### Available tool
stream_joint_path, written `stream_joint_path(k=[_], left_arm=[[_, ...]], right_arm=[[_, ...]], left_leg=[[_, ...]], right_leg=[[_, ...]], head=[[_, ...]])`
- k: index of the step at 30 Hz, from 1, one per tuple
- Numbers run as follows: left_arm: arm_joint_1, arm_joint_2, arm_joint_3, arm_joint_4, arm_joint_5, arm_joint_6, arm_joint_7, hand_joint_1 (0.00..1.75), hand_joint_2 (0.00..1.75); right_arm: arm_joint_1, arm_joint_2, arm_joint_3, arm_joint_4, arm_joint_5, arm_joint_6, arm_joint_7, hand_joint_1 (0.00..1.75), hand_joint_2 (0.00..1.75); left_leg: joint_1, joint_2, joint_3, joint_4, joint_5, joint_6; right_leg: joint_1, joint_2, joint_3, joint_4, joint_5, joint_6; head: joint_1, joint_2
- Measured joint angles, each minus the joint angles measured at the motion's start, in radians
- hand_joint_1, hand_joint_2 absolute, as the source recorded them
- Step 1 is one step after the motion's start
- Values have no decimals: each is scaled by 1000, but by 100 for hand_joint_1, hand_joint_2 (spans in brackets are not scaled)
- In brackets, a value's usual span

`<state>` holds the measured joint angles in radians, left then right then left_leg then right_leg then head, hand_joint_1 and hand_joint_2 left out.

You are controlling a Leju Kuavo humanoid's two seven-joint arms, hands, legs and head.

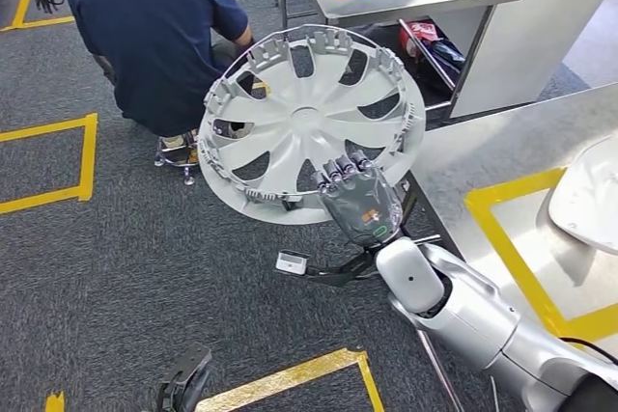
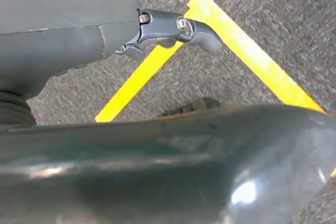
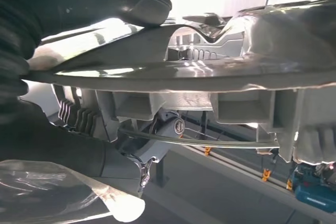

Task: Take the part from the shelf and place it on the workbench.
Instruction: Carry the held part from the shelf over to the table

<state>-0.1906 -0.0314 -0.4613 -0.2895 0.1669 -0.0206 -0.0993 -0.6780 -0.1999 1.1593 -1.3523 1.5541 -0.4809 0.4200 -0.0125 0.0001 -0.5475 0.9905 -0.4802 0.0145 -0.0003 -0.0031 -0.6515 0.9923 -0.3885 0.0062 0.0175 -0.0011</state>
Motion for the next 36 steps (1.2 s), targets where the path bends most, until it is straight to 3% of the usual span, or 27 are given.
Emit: stream_joint_path(k=[7,30,36], left_arm=[[0,-2,0,0,0,-1,0,0,0],[5,-1,7,0,-4,4,12,0,0],[6,0,12,0,-12,3,25,0,0]], right_arm=[[0,0,0,0,0,0,0,175,175],[18,0,-14,0,0,-1,-16,175,175],[44,0,-46,0,0,-3,-26,175,175]], left_leg=[[-2,0,-8,1,6,6],[-1,0,-15,1,8,4],[-4,0,-20,9,8,7]], right_leg=[[-2,0,-4,-7,12,8],[-2,1,-12,-6,13,9],[-4,0,-13,-7,17,15]], head=[[0,0],[0,0],[-1,0]])
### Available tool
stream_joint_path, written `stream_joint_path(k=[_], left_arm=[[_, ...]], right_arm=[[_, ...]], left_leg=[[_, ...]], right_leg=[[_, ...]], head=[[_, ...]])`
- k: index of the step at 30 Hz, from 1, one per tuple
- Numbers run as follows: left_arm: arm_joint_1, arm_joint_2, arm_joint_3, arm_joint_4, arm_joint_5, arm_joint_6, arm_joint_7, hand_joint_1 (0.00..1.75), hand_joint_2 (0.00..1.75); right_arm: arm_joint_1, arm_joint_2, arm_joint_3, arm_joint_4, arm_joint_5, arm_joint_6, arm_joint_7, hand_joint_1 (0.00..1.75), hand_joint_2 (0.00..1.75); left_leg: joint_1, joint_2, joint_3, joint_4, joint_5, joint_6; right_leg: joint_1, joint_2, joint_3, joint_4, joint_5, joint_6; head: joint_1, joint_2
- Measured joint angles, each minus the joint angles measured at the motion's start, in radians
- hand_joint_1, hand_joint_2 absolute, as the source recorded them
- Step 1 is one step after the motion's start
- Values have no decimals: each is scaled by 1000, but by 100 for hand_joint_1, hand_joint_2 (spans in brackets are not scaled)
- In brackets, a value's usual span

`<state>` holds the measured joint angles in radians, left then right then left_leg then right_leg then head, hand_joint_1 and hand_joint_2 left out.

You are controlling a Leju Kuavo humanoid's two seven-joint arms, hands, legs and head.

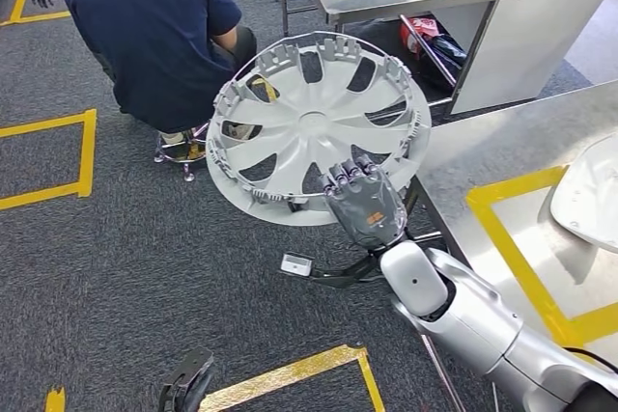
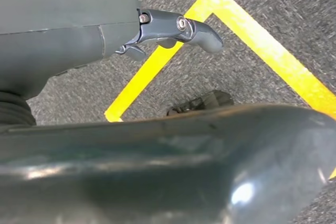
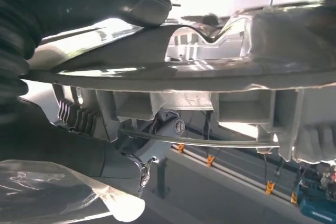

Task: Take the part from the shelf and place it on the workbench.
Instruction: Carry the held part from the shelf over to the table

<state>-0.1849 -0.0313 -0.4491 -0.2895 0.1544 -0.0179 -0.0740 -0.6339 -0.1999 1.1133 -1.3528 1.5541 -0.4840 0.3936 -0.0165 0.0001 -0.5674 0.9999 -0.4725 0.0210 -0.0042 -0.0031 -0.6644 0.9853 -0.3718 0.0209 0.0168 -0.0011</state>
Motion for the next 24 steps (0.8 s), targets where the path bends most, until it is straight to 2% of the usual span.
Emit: stream_joint_path(k=[3,5,6,7,9,10,11,15,16,17,18,20,21,22,24], left_arm=[[0,2,1,0,-7,0,7,0,0],[-1,3,1,0,-10,0,11,0,0],[-2,3,1,0,-11,-1,13,0,0],[-3,4,2,0,-12,-4,14,0,0],[-3,6,3,0,-10,-17,15,0,0],[-3,7,5,0,-9,-25,15,0,0],[-2,8,7,0,-8,-31,15,0,0],[-2,9,8,0,-8,-36,15,0,0],[-2,9,9,0,-7,-36,15,0,0],[-2,9,9,0,-7,-36,15,0,0],[-2,11,9,0,-7,-37,15,0,0],[-3,15,10,0,-6,-36,15,0,0],[-3,18,11,0,-6,-35,14,0,0],[-4,20,11,0,-6,-35,13,0,0],[-2,22,13,1,-8,-34,12,0,0]], right_arm=[[14,0,-19,-2,0,0,-3,175,175],[19,-5,-29,-7,0,0,4,175,175],[20,-9,-33,-9,0,-1,10,175,175],[21,-15,-34,-10,0,-2,19,175,175],[25,-26,-34,-11,0,-3,38,175,175],[28,-31,-34,-11,0,-3,46,175,175],[31,-35,-33,-11,0,-4,51,175,175],[34,-39,-33,-11,0,-4,55,175,175],[34,-40,-33,-11,0,-4,56,175,175],[34,-42,-33,-11,0,-4,56,175,175],[34,-45,-33,-14,0,-4,58,175,175],[34,-53,-33,-22,0,-4,67,175,175],[34,-57,-33,-26,0,-5,74,175,175],[35,-62,-32,-27,0,-5,83,175,175],[38,-71,-31,-28,0,-9,101,175,175]], left_leg=[[-1,0,-2,0,4,8],[2,7,-1,-9,14,19],[5,11,-1,-14,19,25],[6,15,-3,-16,22,29],[6,23,-8,-15,25,31],[6,28,-10,-15,25,30],[6,32,-12,-14,26,30],[6,36,-13,-13,26,29],[6,38,-13,-13,26,28],[6,40,-13,-12,25,27],[3,47,-15,-8,23,22],[0,68,-18,3,15,4],[0,65,-23,17,3,-7],[3,53,-34,45,-19,-14],[10,19,-82,162,-84,-24]], right_leg=[[-1,1,0,-2,5,7],[-2,3,-13,14,-12,12],[-3,4,-29,47,-37,14],[-4,4,-53,104,-74,15],[-6,4,-105,247,-146,19],[-7,4,-118,293,-163,21],[-7,3,-121,312,-168,22],[-8,2,-106,300,-158,23],[-8,1,-94,281,-150,22],[-8,-2,-72,244,-135,22],[-6,-15,-30,174,-117,16],[-2,-28,40,53,-86,-1],[-1,-29,58,20,-80,-10],[-2,-18,57,19,-78,-16],[-4,-2,57,19,-76,-23]], head=[[0,0],[1,0],[2,0],[4,0],[5,0],[5,0],[5,0],[5,0],[5,0],[5,0],[4,0],[3,0],[2,0],[1,0],[-1,0]])
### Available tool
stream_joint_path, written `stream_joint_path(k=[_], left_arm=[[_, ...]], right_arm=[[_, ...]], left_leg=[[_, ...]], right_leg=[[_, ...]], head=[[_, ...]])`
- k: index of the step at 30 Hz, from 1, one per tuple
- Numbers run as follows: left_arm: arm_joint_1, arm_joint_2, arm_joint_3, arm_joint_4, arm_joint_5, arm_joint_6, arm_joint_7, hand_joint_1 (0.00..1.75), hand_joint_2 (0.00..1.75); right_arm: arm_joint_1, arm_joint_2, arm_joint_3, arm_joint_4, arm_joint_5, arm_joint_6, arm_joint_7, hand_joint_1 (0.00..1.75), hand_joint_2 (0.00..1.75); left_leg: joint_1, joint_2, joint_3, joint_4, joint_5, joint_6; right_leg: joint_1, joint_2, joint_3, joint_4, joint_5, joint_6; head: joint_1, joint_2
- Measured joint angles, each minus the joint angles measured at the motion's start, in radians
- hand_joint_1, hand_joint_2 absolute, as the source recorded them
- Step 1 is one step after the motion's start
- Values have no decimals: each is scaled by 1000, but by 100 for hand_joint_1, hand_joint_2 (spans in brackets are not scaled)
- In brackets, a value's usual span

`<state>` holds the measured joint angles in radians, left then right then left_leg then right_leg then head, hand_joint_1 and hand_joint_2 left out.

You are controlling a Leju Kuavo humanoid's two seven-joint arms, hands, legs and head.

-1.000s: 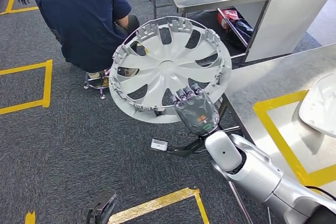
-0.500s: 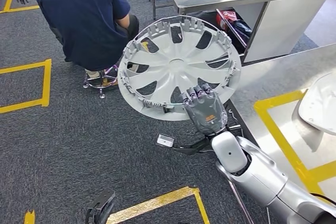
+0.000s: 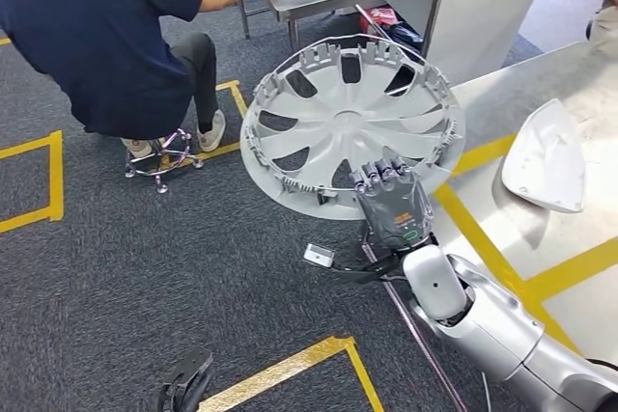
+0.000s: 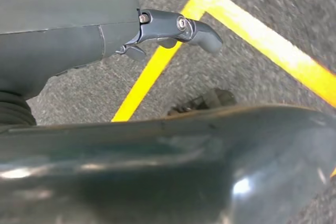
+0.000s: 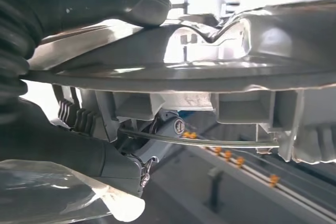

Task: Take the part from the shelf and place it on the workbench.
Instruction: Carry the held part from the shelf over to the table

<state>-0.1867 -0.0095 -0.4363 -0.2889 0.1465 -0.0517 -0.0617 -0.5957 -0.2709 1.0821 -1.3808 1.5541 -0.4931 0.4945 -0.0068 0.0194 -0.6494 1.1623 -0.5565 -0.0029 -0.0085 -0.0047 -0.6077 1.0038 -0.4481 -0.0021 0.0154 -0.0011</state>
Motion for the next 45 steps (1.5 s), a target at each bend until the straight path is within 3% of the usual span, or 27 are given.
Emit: stream_joint_path(k=[2,3,5,7,9,11,13,15,17,18,19,20,22,24,26,28,30,32,33,34,36,37,38,40,42,44,45], left_arm=[[5,2,2,1,-1,0,0,0,0],[6,3,4,2,-1,1,1,0,0],[7,6,8,3,0,2,11,0,0],[6,8,16,5,11,0,48,0,0],[6,10,33,9,37,-16,109,0,0],[7,12,52,11,58,-40,162,0,0],[7,17,65,12,63,-63,194,0,0],[7,29,71,15,58,-85,222,0,0],[8,43,73,19,44,-107,246,0,0],[9,49,72,20,35,-117,256,0,0],[9,54,72,21,27,-128,265,0,0],[8,58,72,22,19,-137,272,0,0],[8,67,70,23,7,-151,281,0,0],[8,78,69,23,-1,-162,287,0,0],[8,85,69,24,-5,-167,289,0,0],[7,89,68,25,-8,-169,289,0,0],[6,93,68,26,-9,-170,289,0,0],[9,97,68,29,-9,-170,289,0,0],[10,98,68,30,-10,-171,289,0,0],[11,99,68,31,-10,-171,289,0,0],[11,99,68,31,-11,-169,289,0,0],[10,100,68,31,-13,-168,289,0,0],[9,101,68,31,-15,-165,289,0,0],[8,104,67,32,-20,-161,289,0,0],[6,104,64,32,-26,-160,289,0,0],[2,103,60,32,-35,-159,288,0,0],[1,103,58,32,-39,-159,288,0,0]], right_arm=[[6,-14,1,0,0,-8,14,175,175],[9,-22,1,0,0,-11,18,175,175],[13,-35,1,-1,0,-13,22,175,175],[14,-41,1,-4,0,-13,14,175,175],[13,-43,1,-8,0,-16,-11,175,175],[15,-43,-1,-9,0,-21,-46,175,175],[18,-43,-4,-10,0,-22,-81,175,175],[19,-40,-12,-11,0,-24,-113,175,175],[21,-35,-22,-11,0,-29,-137,175,175],[22,-32,-24,-11,0,-32,-148,175,175],[24,-32,-27,-11,0,-35,-157,175,175],[26,-31,-30,-11,0,-37,-165,175,175],[28,-27,-42,-11,0,-41,-177,175,175],[28,-21,-58,-12,0,-46,-187,175,175],[31,-18,-71,-13,0,-52,-193,175,175],[33,-16,-79,-13,0,-53,-196,175,175],[33,-12,-84,-13,0,-53,-198,175,175],[35,-10,-87,-13,0,-53,-199,175,175],[37,-9,-88,-13,0,-53,-199,175,175],[39,-9,-89,-13,0,-53,-199,175,175],[42,-9,-91,-13,0,-53,-199,175,175],[42,-9,-93,-13,0,-53,-200,175,175],[42,-8,-94,-13,0,-53,-200,175,175],[43,-6,-98,-14,0,-53,-203,175,175],[48,-4,-103,-16,0,-54,-210,175,175],[54,-4,-110,-16,0,-54,-219,175,175],[56,-4,-114,-16,0,-53,-223,175,175]], left_leg=[[3,-8,-52,122,-44,-3],[5,-8,-59,139,-40,-3],[8,-18,-23,60,19,-1],[15,-56,36,-68,75,2],[17,-82,62,-130,84,4],[15,-70,62,-140,83,11],[16,-53,63,-149,90,23],[15,-34,62,-152,94,31],[13,-12,60,-151,95,33],[13,-2,59,-151,94,34],[13,6,59,-150,94,34],[13,15,60,-149,93,33],[10,29,59,-144,89,27],[4,43,56,-139,87,18],[2,60,56,-139,87,9],[6,49,52,-121,69,-2],[11,13,17,-34,15,-11],[13,-5,-42,99,-43,-15],[13,-8,-61,141,-52,-15],[13,-10,-63,144,-40,-13],[14,-24,-16,40,29,-8],[16,-47,17,-30,58,-4],[19,-70,42,-87,76,-2],[19,-96,59,-131,80,2],[16,-81,59,-138,85,10],[19,-62,61,-149,94,23],[21,-50,61,-154,97,28]], right_leg=[[0,20,-1,1,1,-2],[1,31,-1,2,1,-2],[0,54,-1,6,0,-2],[-1,76,-5,12,0,3],[-3,97,-17,15,5,14],[-7,111,-28,16,9,28],[-5,76,-47,47,-13,37],[-2,27,-94,151,-71,41],[-4,14,-145,273,-121,44],[-4,12,-154,299,-125,45],[-5,9,-144,285,-110,45],[-5,1,-116,233,-80,45],[1,-36,-40,92,-31,41],[8,-59,-3,23,-22,31],[9,-43,-4,19,-21,17],[6,-24,-5,16,-14,6],[3,-5,-5,14,-10,-3],[3,16,-6,14,-8,-8],[4,27,-6,15,-7,-8],[4,38,-5,15,-7,-8],[4,60,-5,17,-5,-7],[3,70,-7,18,-4,-4],[3,80,-10,19,-3,-1],[-1,99,-21,19,4,12],[-6,114,-29,14,10,26],[-4,84,-46,38,-10,35],[-3,59,-66,80,-37,38]], head=[[-1,0],[-1,0],[-1,0],[0,0],[-1,0],[-1,0],[3,0],[8,0],[11,0],[11,0],[11,0],[11,0],[12,0],[12,0],[12,0],[11,0],[7,0],[5,0],[5,0],[5,0],[5,0],[5,0],[6,0],[5,0],[4,0],[9,0],[12,0]])
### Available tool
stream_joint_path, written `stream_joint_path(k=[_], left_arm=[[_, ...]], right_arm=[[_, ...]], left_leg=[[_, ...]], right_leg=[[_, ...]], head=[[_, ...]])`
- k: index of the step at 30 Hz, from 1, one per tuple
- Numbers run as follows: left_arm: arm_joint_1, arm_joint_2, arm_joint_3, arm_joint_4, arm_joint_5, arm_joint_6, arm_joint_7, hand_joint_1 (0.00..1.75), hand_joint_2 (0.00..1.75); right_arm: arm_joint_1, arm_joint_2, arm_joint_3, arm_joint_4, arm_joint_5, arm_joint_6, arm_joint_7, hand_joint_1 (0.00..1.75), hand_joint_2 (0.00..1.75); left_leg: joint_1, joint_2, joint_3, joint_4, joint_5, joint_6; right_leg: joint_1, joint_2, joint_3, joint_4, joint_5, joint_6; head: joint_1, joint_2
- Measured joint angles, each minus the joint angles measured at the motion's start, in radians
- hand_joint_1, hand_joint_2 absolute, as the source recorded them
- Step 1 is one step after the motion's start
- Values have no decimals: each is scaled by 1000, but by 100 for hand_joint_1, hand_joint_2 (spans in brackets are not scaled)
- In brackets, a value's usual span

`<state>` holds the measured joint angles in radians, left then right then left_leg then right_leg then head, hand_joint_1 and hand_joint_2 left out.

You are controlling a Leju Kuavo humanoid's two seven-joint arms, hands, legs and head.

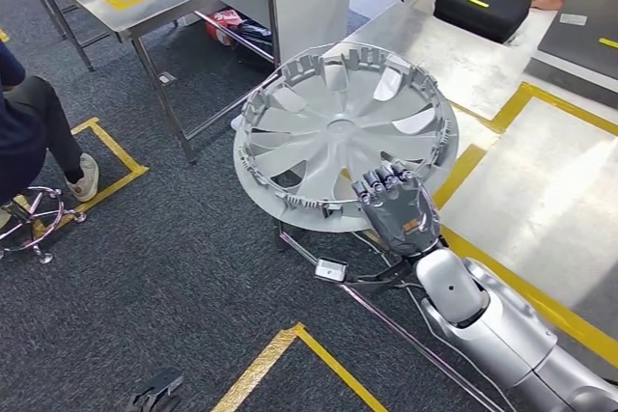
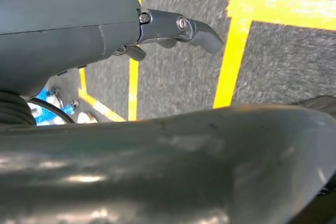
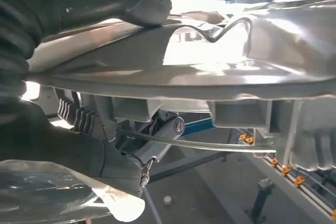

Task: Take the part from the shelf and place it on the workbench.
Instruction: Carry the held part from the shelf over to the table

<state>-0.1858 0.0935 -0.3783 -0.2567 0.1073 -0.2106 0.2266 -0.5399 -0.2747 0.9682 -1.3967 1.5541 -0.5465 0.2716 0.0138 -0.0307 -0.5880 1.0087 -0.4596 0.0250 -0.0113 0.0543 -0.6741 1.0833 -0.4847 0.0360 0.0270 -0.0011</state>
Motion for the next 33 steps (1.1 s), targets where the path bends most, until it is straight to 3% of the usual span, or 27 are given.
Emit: stream_joint_path(k=[2,4,5,7,8,10,12,14,15,17,18,19,20,21,22,24,26,28,30,33], left_arm=[[0,0,-6,0,-9,1,0,0,0],[0,0,-12,0,-18,2,0,0,0],[-1,0,-15,0,-22,2,0,0,0],[-5,0,-19,0,-30,3,0,0,0],[-6,0,-21,0,-34,3,1,0,0],[-8,-1,-25,0,-43,3,2,0,0],[-9,0,-31,0,-51,3,4,0,0],[-12,-1,-37,0,-56,3,4,0,0],[-13,0,-38,0,-57,2,4,0,0],[-11,0,-39,0,-59,0,5,0,0],[-9,0,-40,0,-61,-1,5,0,0],[-7,0,-40,1,-63,-1,5,0,0],[-6,-1,-40,1,-64,-1,5,0,0],[-6,-1,-40,1,-65,-1,5,0,0],[-6,-1,-41,1,-66,-1,5,0,0],[-7,0,-41,1,-66,-1,5,0,0],[-9,0,-41,1,-66,-1,4,0,0],[-11,-2,-42,1,-67,-1,4,0,0],[-14,-4,-43,1,-67,-1,4,0,0],[-12,-5,-44,1,-68,-1,3,0,0]], right_arm=[[2,1,-4,0,0,0,-7,175,175],[4,4,-5,0,0,1,-11,175,175],[5,5,-6,0,0,1,-12,175,175],[5,6,-9,0,0,1,-13,175,175],[3,6,-11,0,0,2,-12,175,175],[0,8,-13,0,0,2,-9,175,175],[1,11,-12,0,0,2,-5,175,175],[1,11,-12,0,0,2,-2,175,175],[1,12,-12,0,0,2,-1,175,175],[1,15,-11,0,0,3,1,175,175],[1,16,-10,0,0,3,1,175,175],[2,17,-9,0,0,3,2,175,175],[2,17,-9,0,0,3,2,175,175],[2,17,-9,0,0,3,2,175,175],[2,17,-9,0,0,3,2,175,175],[1,17,-9,0,0,3,2,175,175],[1,18,-9,0,0,3,2,175,175],[3,18,-10,0,0,3,2,175,175],[4,18,-10,0,0,3,2,175,175],[2,18,-9,0,0,3,2,175,175]], left_leg=[[-2,23,-2,-1,1,4],[-2,47,-4,0,1,5],[-2,58,-4,0,1,5],[-3,75,-3,2,-1,3],[-6,84,-3,4,-3,-1],[-12,101,-3,6,-5,-9],[-15,122,-2,7,-6,-18],[-12,110,-7,27,-26,-28],[-10,90,-22,63,-49,-34],[-7,51,-78,193,-111,-40],[-6,44,-108,257,-133,-41],[-6,42,-127,292,-137,-41],[-6,40,-127,288,-120,-40],[-6,37,-111,247,-88,-38],[-5,28,-81,178,-49,-35],[-2,-3,-29,62,-7,-29],[-2,-17,-14,25,-7,-25],[-3,-3,-15,18,-2,-15],[1,13,-14,10,5,-2],[2,39,-17,7,8,5]], right_leg=[[0,-38,-57,128,-64,6],[-1,-47,-90,211,-87,10],[-1,-51,-78,196,-72,11],[1,-73,-7,74,-13,7],[7,-97,34,3,8,2],[15,-127,74,-68,19,-9],[17,-115,74,-75,20,-20],[12,-95,74,-80,26,-30],[9,-85,75,-82,29,-36],[7,-64,75,-82,30,-41],[8,-52,75,-81,31,-42],[8,-39,75,-80,31,-42],[8,-27,75,-78,31,-42],[8,-15,75,-76,30,-41],[8,-4,75,-73,30,-40],[9,17,69,-68,30,-35],[7,33,60,-67,34,-24],[3,42,51,-69,36,-12],[5,15,30,-38,12,-3],[5,-39,-50,139,-78,7]], head=[[4,0],[5,0],[5,0],[5,0],[5,0],[4,0],[3,0],[1,0],[-2,0],[-8,0],[-9,0],[-9,0],[-10,0],[-9,0],[-9,0],[-9,0],[-9,0],[-9,0],[-4,0],[2,0]])
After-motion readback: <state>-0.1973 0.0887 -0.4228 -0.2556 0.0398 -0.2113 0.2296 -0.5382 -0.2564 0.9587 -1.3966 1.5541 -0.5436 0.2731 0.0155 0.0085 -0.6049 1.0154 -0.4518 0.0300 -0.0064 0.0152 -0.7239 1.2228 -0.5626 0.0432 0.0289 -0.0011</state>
